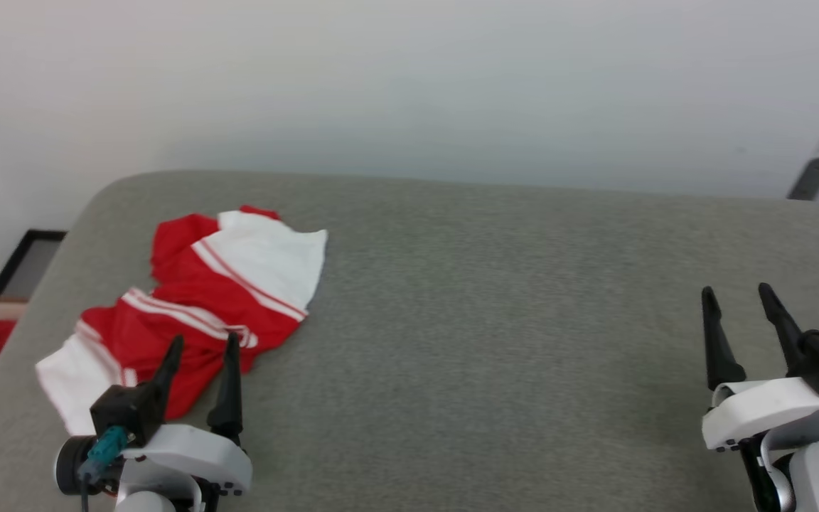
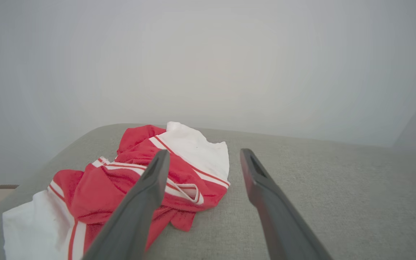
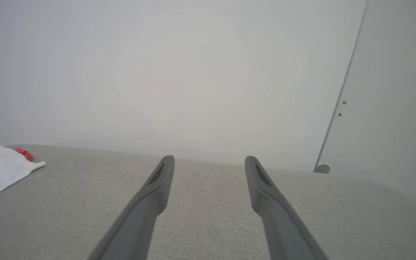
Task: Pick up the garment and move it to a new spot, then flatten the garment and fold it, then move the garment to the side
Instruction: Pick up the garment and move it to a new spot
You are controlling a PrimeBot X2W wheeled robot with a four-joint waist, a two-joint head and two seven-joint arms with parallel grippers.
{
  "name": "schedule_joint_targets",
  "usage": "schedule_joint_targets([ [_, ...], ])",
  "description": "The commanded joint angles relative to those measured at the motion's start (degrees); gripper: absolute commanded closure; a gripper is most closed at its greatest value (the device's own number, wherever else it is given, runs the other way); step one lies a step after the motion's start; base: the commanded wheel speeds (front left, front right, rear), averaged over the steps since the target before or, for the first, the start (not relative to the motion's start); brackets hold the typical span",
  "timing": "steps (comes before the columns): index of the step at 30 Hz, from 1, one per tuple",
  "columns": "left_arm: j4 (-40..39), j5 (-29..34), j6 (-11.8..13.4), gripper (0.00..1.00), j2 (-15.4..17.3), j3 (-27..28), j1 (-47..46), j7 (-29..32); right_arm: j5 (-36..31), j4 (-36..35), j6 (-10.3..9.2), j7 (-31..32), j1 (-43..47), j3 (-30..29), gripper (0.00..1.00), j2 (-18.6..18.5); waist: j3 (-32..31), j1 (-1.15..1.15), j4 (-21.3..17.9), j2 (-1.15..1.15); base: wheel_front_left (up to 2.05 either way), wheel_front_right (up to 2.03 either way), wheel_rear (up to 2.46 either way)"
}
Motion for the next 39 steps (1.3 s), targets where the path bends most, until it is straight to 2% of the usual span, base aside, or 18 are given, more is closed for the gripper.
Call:
schedule_joint_targets([
  [1,-0.31,0.44,0.34,0.0,-0.12,0.47,0.08,-0.03,0.69,0.01,0.0,-0.31,-0.79,1.02,0.0,-0.26,0.5,0.0,2.9,0.0,0.0,0.0,0.0],
  [14,-2.52,1.81,1.97,0.0,-2.94,2.55,1.63,-0.02,3.95,0.54,0.0,-0.31,-3.83,9.01,0.0,-1.37,2.44,0.0,16.44,0.0,0.0,0.0,0.0],
  [23,-3.13,1.43,2.22,0.0,-4.09,3.19,2.69,-0.03,4.79,1.57,0.0,-0.31,-4.99,12.84,0.0,-0.22,2.49,0.0,24.97,0.0,0.0,0.0,0.0],
  [31,-7.22,0.03,4.3,0.0,-4.65,5.82,5.13,-0.03,5.92,4.29,-0.01,-0.24,-9.79,19.8,0.0,1.32,4.69,0.0,26.25,0.0,0.0,0.0,0.0],
  [39,-10.46,-3.05,6.36,0.0,-4.69,5.42,7.5,-0.02,7.9,6.73,-0.01,-0.19,-13.86,23.84,0.0,1.98,6.04,0.0,26.68,0.0,0.0,0.0,0.0],
])
